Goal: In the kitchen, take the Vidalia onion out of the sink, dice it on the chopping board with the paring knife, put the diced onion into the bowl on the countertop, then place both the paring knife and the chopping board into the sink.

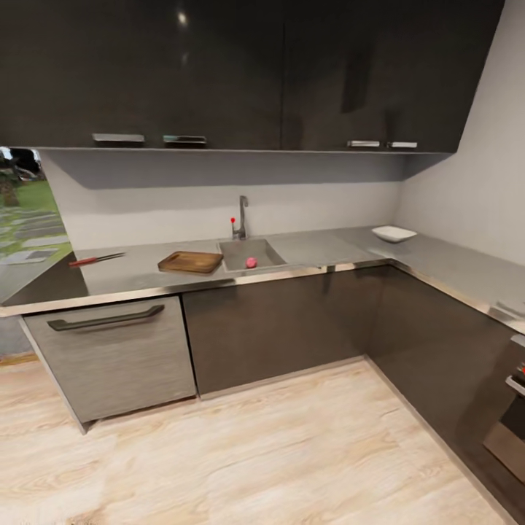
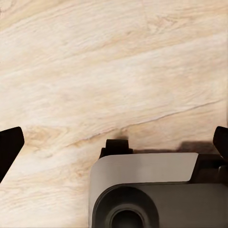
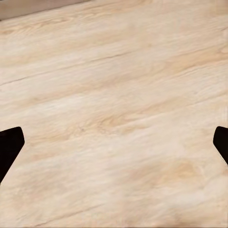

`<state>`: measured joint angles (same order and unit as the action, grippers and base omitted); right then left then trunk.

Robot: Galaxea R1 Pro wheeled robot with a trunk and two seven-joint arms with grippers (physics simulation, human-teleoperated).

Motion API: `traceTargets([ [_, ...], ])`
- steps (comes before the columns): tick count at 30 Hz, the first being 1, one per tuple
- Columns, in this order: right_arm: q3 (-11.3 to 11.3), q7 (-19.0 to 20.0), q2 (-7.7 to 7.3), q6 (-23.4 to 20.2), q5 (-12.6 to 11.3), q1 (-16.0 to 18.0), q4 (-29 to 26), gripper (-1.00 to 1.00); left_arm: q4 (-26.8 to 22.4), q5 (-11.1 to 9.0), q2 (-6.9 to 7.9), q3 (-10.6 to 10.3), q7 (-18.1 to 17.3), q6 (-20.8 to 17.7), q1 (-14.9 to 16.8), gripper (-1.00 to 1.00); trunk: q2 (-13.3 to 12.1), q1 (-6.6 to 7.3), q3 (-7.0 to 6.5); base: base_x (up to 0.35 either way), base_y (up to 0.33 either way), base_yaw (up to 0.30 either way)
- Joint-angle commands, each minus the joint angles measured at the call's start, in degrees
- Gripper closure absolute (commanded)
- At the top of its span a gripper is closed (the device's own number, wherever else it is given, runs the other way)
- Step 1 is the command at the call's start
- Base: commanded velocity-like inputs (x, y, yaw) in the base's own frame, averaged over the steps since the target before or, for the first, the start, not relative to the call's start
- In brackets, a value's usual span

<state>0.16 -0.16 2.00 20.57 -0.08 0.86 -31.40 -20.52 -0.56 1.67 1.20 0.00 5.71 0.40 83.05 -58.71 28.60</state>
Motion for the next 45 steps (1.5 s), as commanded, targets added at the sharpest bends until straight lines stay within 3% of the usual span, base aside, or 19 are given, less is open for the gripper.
traceTargets([
  [1,0.02,-0.02,0.01,0.17,-0.01,0.02,0.03,-1.00,0.04,-0.06,-0.01,0.11,0.00,0.18,0.04,-1.00,0.03,-0.02,0.08,0.258,-0.136,0.288],
  [29,-0.07,0.01,-0.07,0.17,0.18,0.02,0.03,-1.00,-0.02,-0.06,0.00,0.11,-0.05,0.25,0.02,-1.00,0.03,-0.02,0.75,0.233,-0.010,0.285],
  [45,-0.07,0.16,-0.24,0.09,0.45,0.02,-0.05,-1.00,-0.31,-0.06,-0.09,0.18,-0.18,0.22,0.03,-1.00,-0.38,0.20,0.64,0.002,0.000,0.025],
])
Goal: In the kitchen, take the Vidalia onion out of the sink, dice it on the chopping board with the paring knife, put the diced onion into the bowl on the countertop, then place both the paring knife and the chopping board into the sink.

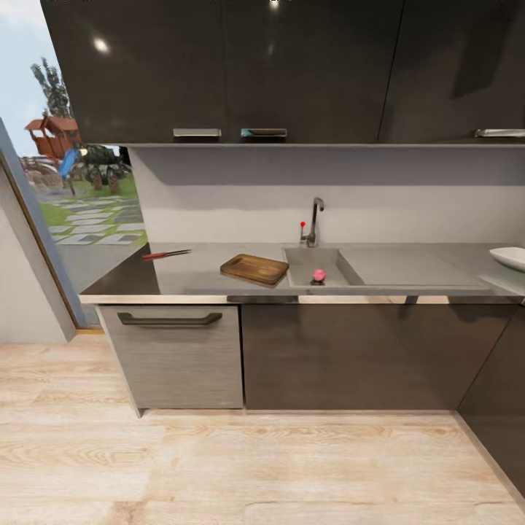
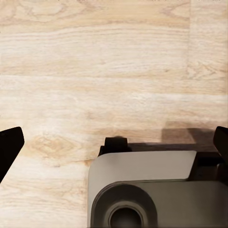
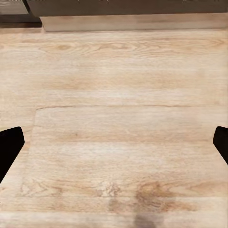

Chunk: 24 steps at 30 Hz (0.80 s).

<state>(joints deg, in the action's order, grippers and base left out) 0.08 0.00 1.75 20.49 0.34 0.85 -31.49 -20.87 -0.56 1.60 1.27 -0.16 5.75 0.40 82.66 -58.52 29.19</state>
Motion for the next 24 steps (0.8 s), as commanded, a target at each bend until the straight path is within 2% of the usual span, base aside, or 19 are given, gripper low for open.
traceTargets([
  [1,0.01,0.00,0.01,0.17,0.02,0.03,0.05,-1.00,0.04,-0.06,-0.01,0.13,-0.02,0.18,0.02,-1.00,-0.39,0.23,-0.13,0.000,0.000,0.000],
  [24,0.01,0.00,0.01,0.16,0.04,0.03,0.03,-1.00,-0.05,-0.06,0.01,0.14,0.08,0.14,0.04,-1.00,-9.61,5.28,-4.26,0.000,0.000,0.000],
])
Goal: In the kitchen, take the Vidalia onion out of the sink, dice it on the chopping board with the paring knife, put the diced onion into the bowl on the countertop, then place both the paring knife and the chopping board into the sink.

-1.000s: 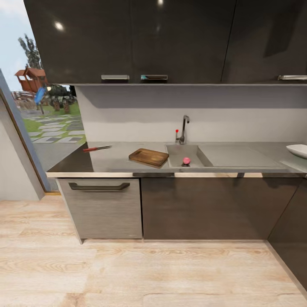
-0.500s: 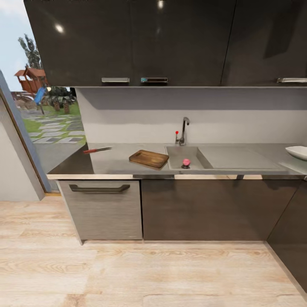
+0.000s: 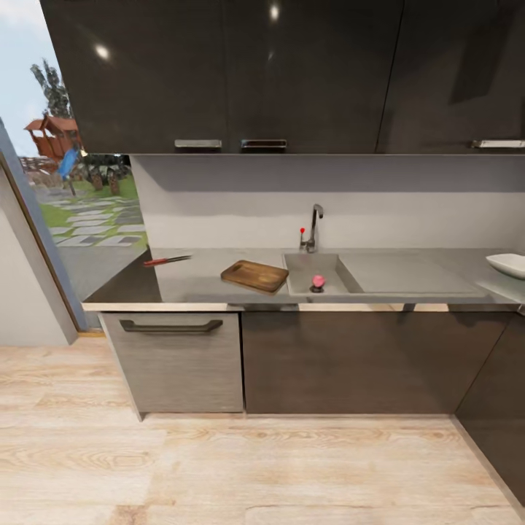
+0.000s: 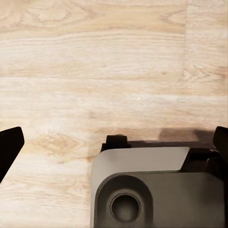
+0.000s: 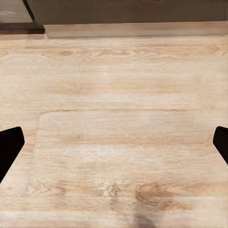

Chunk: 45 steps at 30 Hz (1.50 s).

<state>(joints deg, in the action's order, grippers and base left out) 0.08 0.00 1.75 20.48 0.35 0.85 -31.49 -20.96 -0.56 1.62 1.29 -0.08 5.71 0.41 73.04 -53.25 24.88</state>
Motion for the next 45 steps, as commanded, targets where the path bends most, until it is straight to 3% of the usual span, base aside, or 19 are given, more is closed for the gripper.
traceTargets([
  [1,0.01,0.00,0.01,0.17,0.02,0.03,0.03,-1.00,0.04,-0.06,-0.01,0.11,-0.01,0.18,0.03,-1.00,-0.38,0.23,-0.13,0.000,0.000,0.000],
  [45,0.01,0.00,-0.07,0.17,0.09,0.03,0.02,-1.00,-0.28,-0.06,-0.03,0.11,0.06,0.18,0.01,-1.00,-18.03,9.89,-8.03,0.000,0.000,0.000],
])
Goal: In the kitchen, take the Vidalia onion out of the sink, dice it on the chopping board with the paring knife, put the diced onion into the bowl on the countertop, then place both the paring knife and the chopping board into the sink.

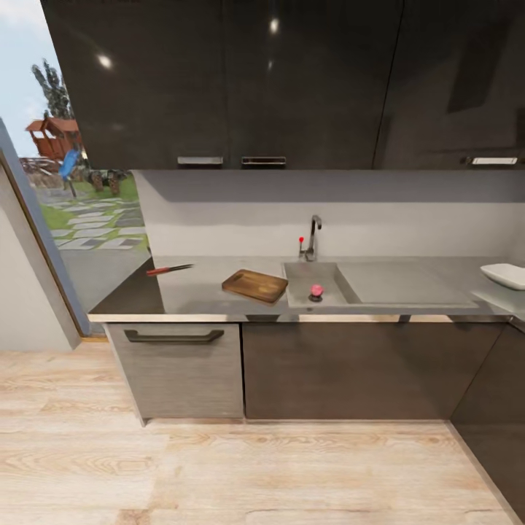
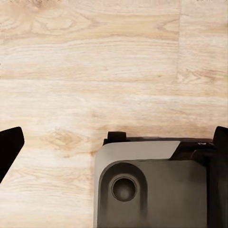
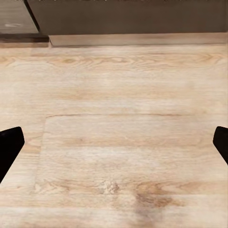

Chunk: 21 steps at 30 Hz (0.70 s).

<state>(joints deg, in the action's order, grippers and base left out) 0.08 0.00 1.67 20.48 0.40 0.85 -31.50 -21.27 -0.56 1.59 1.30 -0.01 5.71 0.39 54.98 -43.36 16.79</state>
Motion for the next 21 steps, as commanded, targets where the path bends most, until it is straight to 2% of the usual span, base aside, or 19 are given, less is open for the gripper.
traceTargets([
  [1,0.01,0.00,0.00,0.17,0.04,0.03,0.03,-1.00,0.04,-0.06,-0.01,0.10,0.00,0.18,0.04,-1.00,-0.37,0.22,-0.12,0.000,0.000,0.000],
  [7,0.01,-0.03,0.00,0.21,0.05,0.03,0.01,-1.00,0.08,-0.06,-0.05,0.10,0.00,0.18,0.05,-1.00,-2.78,1.54,-1.19,0.000,0.000,0.000],
  [11,0.01,-0.05,-0.15,0.18,0.07,0.03,-0.04,-1.00,0.08,-0.04,-0.98,0.10,0.01,0.18,0.05,-1.00,-4.38,2.42,-1.91,0.000,0.000,0.000],
  [21,0.01,-0.09,-0.18,0.18,0.07,0.03,-0.03,-1.00,0.05,-0.06,-1.09,0.14,0.01,0.18,0.05,-1.00,-8.39,4.62,-3.71,0.000,0.000,0.000],
])
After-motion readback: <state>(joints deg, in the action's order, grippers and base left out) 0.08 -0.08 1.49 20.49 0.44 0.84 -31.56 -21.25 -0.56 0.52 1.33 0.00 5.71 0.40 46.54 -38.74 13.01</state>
